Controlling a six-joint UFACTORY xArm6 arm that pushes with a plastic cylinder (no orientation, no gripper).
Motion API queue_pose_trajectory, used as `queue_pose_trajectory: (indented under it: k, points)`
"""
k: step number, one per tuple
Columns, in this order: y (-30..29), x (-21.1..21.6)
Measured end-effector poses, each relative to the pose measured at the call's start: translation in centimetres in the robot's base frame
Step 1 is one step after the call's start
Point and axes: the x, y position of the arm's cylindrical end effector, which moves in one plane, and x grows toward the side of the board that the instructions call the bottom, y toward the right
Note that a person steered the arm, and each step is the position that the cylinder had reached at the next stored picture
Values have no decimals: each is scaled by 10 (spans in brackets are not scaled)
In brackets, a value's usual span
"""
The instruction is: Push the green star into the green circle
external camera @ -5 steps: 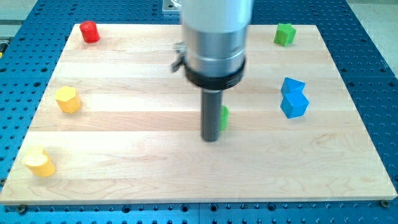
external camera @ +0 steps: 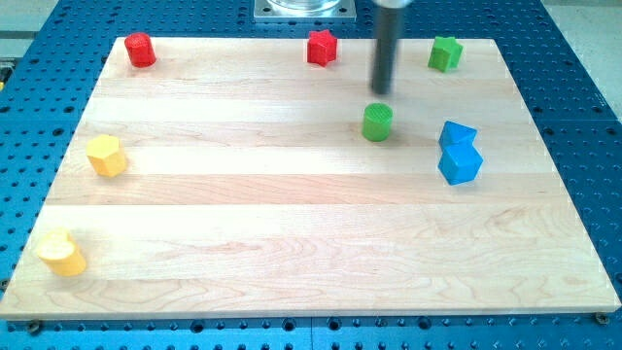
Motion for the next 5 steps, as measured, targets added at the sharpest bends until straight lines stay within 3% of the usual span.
queue_pose_trajectory:
  k: [1,2,3,4,5]
  points:
    - [97,-3]
    - [125,-60]
    - [90,-88]
    - [41,-58]
    - [-3,5]
